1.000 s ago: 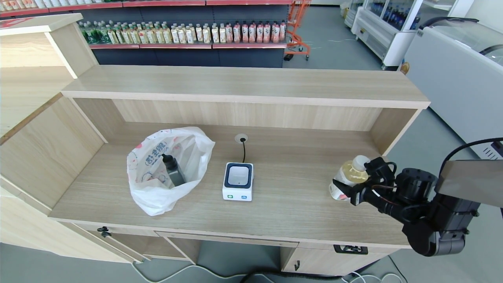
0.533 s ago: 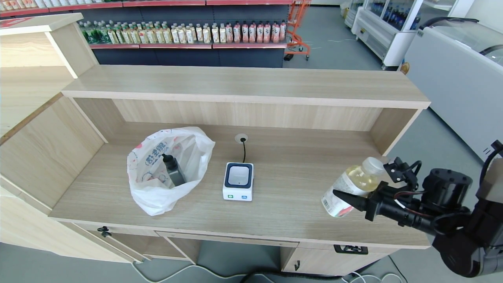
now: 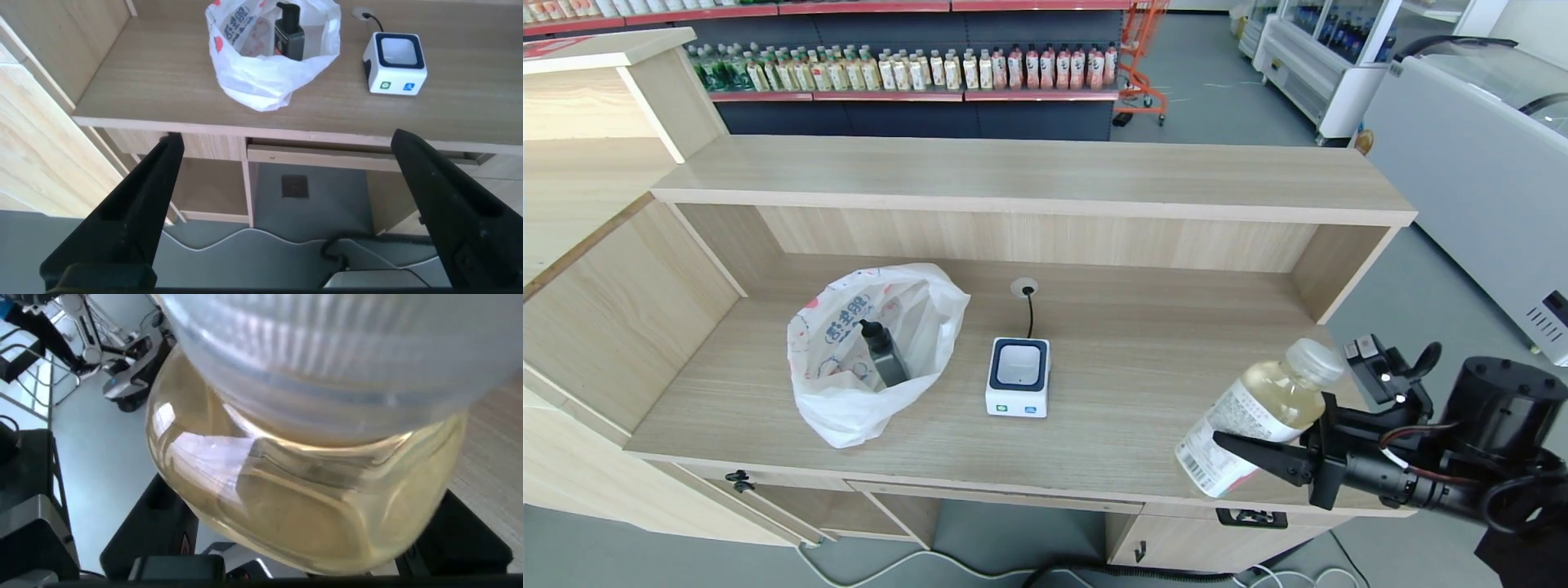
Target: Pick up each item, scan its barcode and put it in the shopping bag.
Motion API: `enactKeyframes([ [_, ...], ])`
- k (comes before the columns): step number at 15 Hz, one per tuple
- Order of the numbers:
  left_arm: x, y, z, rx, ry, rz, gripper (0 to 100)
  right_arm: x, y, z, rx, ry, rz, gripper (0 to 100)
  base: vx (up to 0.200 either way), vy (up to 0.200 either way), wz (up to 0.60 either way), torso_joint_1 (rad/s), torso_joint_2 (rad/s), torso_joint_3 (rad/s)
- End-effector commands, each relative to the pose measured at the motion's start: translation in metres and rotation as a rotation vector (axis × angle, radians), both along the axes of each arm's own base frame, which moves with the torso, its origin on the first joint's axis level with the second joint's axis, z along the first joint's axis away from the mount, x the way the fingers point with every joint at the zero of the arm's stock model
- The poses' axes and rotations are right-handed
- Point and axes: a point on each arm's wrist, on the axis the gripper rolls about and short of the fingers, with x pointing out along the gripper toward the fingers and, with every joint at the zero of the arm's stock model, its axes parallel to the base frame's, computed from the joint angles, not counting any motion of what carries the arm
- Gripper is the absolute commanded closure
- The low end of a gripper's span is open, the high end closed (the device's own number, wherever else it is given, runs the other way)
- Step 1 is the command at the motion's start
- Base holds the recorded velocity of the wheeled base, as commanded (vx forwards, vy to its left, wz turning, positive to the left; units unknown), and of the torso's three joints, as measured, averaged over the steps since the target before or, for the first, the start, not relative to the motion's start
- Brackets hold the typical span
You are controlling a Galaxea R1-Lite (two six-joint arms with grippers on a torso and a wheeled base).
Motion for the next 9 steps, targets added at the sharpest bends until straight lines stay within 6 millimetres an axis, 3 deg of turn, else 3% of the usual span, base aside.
enactKeyframes([
  [1,0.000,0.000,0.000,0.000,-0.001,0.000,0,-0.001,0.019,0.008,0.005,-0.022,0.066,100,0.000,0.000,0.00,0.000,0.00,0.000],
  [5,0.000,0.000,0.000,0.000,-0.001,0.000,0,0.008,0.048,0.032,0.070,0.036,0.098,100,0.000,0.000,0.00,0.000,0.00,0.000],
  [9,0.000,0.000,0.000,0.000,-0.001,0.000,0,-0.005,0.047,0.025,0.071,0.100,0.143,100,0.000,0.000,0.00,0.000,0.00,0.000],
])
